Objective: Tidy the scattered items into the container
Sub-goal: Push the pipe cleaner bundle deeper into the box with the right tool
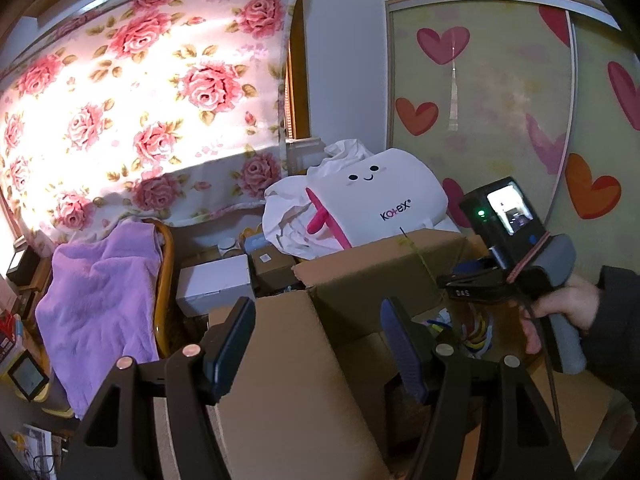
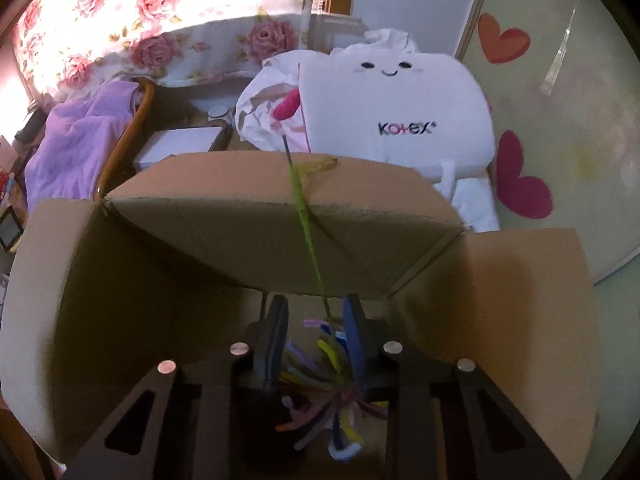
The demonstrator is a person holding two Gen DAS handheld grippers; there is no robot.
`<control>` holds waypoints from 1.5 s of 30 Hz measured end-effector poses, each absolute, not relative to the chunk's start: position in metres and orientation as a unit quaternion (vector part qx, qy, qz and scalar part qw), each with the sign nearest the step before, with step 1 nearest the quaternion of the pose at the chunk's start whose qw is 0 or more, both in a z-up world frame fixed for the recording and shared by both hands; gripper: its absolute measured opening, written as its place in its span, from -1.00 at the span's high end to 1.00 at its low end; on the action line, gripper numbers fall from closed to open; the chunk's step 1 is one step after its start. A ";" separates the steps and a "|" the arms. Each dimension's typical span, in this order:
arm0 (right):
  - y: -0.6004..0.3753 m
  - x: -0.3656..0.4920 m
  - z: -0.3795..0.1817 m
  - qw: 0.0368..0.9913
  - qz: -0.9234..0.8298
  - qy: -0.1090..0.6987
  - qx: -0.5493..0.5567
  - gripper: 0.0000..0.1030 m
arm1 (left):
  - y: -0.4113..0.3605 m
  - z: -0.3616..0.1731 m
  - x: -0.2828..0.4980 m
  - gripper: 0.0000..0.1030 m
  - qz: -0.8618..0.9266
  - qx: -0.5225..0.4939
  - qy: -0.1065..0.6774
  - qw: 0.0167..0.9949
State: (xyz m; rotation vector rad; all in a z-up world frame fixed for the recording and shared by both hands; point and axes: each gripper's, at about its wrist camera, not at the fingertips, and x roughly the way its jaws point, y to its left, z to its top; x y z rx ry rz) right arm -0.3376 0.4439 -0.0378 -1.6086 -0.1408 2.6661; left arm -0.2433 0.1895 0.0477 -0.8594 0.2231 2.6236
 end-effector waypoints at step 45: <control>0.420 -0.347 -0.076 -0.055 0.848 -0.124 -0.513 0.93 | 0.184 0.040 -0.252 -0.34 0.929 -0.313 0.075 0.183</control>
